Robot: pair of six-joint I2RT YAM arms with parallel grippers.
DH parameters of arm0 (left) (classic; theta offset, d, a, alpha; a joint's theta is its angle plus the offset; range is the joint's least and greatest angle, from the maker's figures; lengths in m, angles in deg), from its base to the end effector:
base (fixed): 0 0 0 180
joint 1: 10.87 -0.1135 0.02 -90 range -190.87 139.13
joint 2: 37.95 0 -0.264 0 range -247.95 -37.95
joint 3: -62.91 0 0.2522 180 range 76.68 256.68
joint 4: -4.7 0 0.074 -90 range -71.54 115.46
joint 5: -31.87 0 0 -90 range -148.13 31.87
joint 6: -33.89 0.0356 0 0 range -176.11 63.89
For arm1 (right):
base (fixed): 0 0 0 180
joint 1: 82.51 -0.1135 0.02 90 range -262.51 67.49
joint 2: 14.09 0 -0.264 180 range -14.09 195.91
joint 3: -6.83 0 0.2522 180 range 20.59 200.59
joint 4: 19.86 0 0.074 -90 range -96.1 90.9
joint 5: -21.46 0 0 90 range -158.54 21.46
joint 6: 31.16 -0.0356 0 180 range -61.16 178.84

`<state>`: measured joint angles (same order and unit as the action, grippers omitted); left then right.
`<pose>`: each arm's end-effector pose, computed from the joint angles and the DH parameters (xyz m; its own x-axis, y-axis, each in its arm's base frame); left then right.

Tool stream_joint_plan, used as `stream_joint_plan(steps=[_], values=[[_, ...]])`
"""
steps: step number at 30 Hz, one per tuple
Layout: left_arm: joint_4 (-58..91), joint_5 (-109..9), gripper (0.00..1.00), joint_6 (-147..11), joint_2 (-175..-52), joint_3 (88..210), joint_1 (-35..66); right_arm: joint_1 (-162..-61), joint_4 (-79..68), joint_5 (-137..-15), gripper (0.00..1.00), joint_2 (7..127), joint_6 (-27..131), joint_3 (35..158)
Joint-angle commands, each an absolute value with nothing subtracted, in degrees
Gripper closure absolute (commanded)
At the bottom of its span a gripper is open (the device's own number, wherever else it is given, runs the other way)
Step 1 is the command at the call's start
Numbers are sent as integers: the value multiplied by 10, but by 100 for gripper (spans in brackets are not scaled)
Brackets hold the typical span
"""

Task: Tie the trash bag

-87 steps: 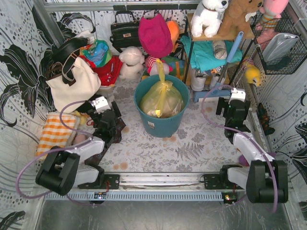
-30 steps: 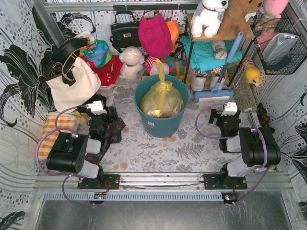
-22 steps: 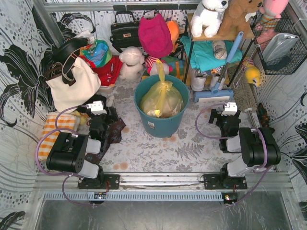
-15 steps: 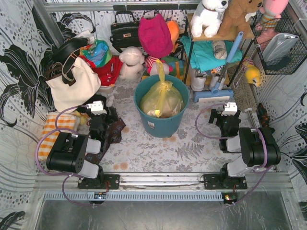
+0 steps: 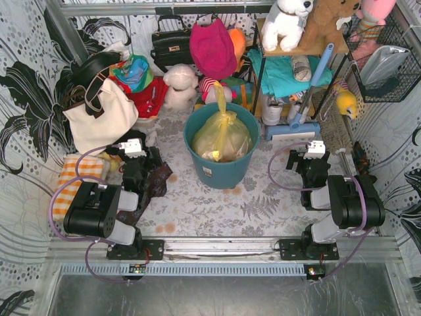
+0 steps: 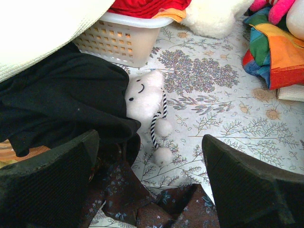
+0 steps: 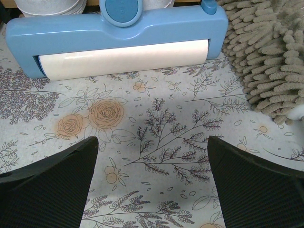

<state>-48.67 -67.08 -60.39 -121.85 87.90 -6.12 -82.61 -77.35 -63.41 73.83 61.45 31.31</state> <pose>0.2305 -0.0136 0.1495 -0.0905 -0.0665 -0.9937 -0.0795 0.9951 -0.0593 0.2321 -0.0028 0.1404 -0.1075 -0.0455 -0.9932 0.0824 0.9951 -0.0546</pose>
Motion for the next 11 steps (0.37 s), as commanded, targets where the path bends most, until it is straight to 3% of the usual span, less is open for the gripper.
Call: stream_joint_plan(steps=[1,11], values=[[-510,-667,2,-607,-1221,887,-66,-830,-800,-640,3,739,617,320],[-509,-667,2,-606,-1221,888,-66,-830,-799,-641,3,739,617,320]])
